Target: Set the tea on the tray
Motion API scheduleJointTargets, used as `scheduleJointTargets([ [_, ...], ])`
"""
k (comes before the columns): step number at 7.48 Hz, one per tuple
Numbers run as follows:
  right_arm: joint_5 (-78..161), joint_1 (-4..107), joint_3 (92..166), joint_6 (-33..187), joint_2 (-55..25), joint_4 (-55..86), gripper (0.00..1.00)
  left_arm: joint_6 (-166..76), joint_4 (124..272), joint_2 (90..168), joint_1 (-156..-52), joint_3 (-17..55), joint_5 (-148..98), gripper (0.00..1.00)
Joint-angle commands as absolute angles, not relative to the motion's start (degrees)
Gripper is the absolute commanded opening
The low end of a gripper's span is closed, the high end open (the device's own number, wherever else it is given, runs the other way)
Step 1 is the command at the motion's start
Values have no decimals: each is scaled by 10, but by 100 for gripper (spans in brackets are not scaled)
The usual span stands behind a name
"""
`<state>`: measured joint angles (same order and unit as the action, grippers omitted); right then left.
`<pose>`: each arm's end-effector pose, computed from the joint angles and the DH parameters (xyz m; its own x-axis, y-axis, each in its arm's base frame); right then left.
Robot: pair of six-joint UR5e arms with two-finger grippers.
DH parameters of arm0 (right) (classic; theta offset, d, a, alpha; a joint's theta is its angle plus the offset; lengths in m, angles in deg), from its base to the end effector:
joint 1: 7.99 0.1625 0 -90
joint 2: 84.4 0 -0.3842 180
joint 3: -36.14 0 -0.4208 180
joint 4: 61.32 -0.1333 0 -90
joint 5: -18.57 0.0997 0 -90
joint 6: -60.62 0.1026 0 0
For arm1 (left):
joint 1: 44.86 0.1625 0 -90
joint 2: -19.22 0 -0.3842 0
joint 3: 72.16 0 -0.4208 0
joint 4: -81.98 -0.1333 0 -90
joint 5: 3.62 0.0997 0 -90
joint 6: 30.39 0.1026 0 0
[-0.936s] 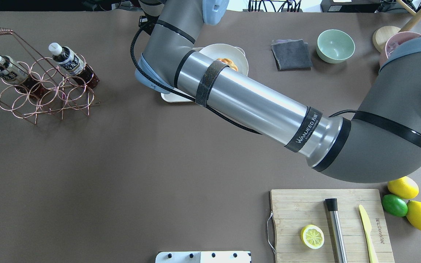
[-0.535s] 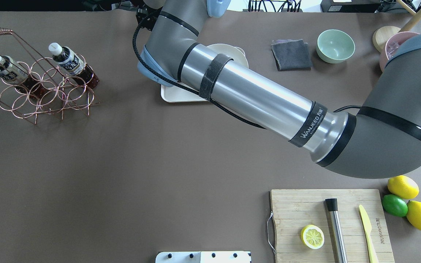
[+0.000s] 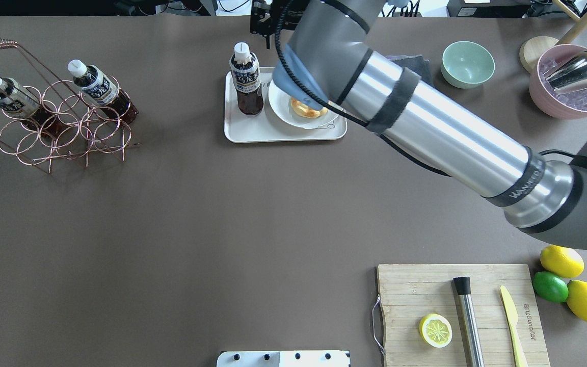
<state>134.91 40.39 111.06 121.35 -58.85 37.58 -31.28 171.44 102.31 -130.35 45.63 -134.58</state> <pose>-0.4366 -0.6236 0.0141 0.6748 0.0998 0.7312 -0.1705 0.9851 0.0229 -0.0291 -0.4711 0.4319 0.7360 0.2720 -0.6200 -0.0623 0.9391 0.3380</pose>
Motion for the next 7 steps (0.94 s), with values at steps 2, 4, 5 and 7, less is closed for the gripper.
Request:
scheduleJointTargets([
  [2,1432,514,1399,1037,-305,437,100,-336,1713,1045,-1303,426,-1346,97],
  [4,1475,588,1426,923,-192,437,100,-336,1712,1062,-1303,399,-1347,97],
  [5,1475,621,1434,838,-139,437,100,-336,1712,1071,-1302,384,-1347,97],
  [7,1482,699,1427,653,-47,437,100,-336,1708,1077,-1301,364,-1347,97],
])
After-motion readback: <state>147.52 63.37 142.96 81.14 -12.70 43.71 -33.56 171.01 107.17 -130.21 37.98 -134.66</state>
